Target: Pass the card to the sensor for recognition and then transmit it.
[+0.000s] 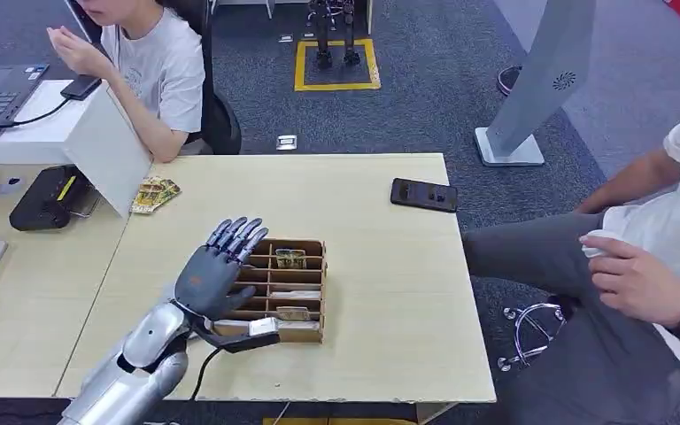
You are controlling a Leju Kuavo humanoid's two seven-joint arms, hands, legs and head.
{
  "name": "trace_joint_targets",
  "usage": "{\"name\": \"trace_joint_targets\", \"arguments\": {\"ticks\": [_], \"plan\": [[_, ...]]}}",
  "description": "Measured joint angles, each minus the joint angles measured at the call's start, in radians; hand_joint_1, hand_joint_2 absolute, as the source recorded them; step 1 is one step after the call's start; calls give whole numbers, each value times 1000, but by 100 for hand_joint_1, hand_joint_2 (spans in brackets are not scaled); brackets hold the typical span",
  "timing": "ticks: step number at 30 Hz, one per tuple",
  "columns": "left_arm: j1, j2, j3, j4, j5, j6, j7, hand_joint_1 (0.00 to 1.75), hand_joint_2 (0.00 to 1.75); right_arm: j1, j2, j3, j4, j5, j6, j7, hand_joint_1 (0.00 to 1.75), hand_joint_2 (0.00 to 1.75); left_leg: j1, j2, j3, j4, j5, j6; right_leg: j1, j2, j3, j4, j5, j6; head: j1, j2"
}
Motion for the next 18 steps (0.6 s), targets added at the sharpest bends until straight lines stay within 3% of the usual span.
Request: {"name": "trace_joint_targets", "arguments": {"ticks": [5,16,18], "plan": [[11,1,14,-29,61,-2,-29,0,175,0,1,0,0,3,-1,0,0,175,0,0,0,0,0,0,0,0,0,0,0,0,0,0],[19,2,29,-53,66,-16,-33,0,175,0,2,0,0,5,-2,0,0,175,0,0,0,0,0,0,0,0,0,0,0,0,0,0],[19,5,29,-53,75,-46,-35,0,175,0,2,0,0,6,-2,0,0,175,0,0,0,0,0,0,0,0,0,0,0,0,0,0]]}}
